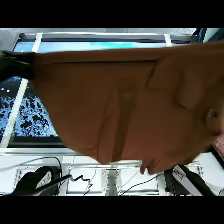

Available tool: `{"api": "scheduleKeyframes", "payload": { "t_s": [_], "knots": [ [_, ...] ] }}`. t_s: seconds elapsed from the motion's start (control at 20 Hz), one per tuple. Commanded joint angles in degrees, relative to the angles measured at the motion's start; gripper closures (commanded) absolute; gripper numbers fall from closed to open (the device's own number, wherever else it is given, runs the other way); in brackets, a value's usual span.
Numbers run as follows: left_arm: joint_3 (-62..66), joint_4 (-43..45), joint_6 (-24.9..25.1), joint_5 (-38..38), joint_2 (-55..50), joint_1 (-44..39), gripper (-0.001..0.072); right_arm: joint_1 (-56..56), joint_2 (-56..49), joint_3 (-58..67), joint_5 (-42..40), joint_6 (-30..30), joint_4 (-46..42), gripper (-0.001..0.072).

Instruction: Fold the clothes and pants, and hang the long-sleeved shirts on hangers.

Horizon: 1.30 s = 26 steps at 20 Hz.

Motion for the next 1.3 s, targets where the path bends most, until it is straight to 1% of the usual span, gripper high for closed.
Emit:
{"api": "scheduleKeyframes", "payload": {
  "t_s": [0.0, 0.1, 0.25, 0.35, 0.45, 0.5, 0.55, 0.6, 0.65, 0.7, 0.8, 0.85, 0.95, 1.0, 1.05, 1.1, 1.15, 1.25],
  "knots": [
    [0.0, 0.6, 3.8, -1.2, -16.4, -0.3, 0.0696, 3.2, -14.0, -6.6, 5.9, 2.0, 0.4, 0.0700],
    [0.0, 0.6, 3.8, 2.5, -24.6, -1.0, 0.0695, 7.3, -21.6, -10.5, 1.2, 2.0, 0.3, 0.0700],
    [0.0, 0.6, 3.8, 16.4, -32.2, -2.4, 0.0695, 13.2, -31.8, -11.8, -10.4, 1.9, -1.2, 0.0699],
    [0.0, 0.6, 3.8, 25.9, -34.6, -3.3, 0.0695, 16.2, -36.7, -11.8, -20.4, 2.0, -1.3, 0.0699],
    [0.0, 0.6, 3.7, 34.4, -36.1, -4.5, 0.0695, 18.9, -40.0, -11.8, -28.0, 2.0, -1.3, 0.0698],
    [0.0, 0.6, 3.7, 36.9, -36.5, -4.9, 0.0694, 20.0, -41.0, -11.9, -30.7, 2.0, -1.4, 0.0699],
    [0.0, 0.6, 3.7, 37.4, -36.7, -5.3, 0.0695, 20.9, -41.7, -11.9, -32.1, 2.0, -1.5, 0.0699],
    [0.0, 0.6, 3.7, 36.1, -36.7, -5.3, 0.0695, 21.6, -41.9, -11.9, -32.3, 2.0, -2.3, 0.0699],
    [0.0, 0.6, 3.7, 33.2, -36.6, -5.2, 0.0695, 21.8, -41.8, -11.9, -32.0, 2.5, -4.0, 0.0699],
    [0.0, 0.6, 3.6, 29.1, -36.5, -4.7, 0.0696, 21.8, -41.8, -11.8, -30.8, 4.2, -6.0, 0.0699],
    [0.0, 1.4, 0.4, 18.3, -36.5, -3.6, 0.0697, 21.3, -41.7, -11.8, -26.3, 7.7, -11.5, 0.0699],
    [0.0, 4.4, -3.1, 12.7, -36.5, -3.1, 0.0697, 21.1, -41.7, -11.8, -23.0, 8.3, -14.1, 0.0699],
    [0.0, 13.8, -10.0, 1.5, -36.5, -2.4, 0.0697, 21.1, -41.7, -11.8, -14.8, 8.2, -17.5, 0.0699],
    [0.0, 17.2, -11.6, -4.2, -36.6, -2.1, 0.0696, 21.1, -41.7, -11.9, -11.8, 8.2, -18.1, 0.0698],
    [0.0, 18.9, -12.0, -9.9, -36.6, -1.8, 0.0696, 21.1, -41.7, -11.9, -9.5, 8.2, -18.0, 0.0699],
    [0.0, 19.5, -12.0, -13.9, -36.7, -1.6, 0.0695, 21.1, -41.7, -12.0, -8.4, 8.2, -18.0, 0.0699],
    [0.0, 19.7, -12.0, -16.3, -36.9, -1.4, 0.0695, 21.1, -41.8, -12.0, -8.4, 8.2, -18.1, 0.0699],
    [0.0, 19.9, -12.0, -15.9, -37.3, -1.4, 0.0695, 21.1, -41.8, -12.0, -9.1, 8.2, -18.0, 0.0699]
  ]
}}
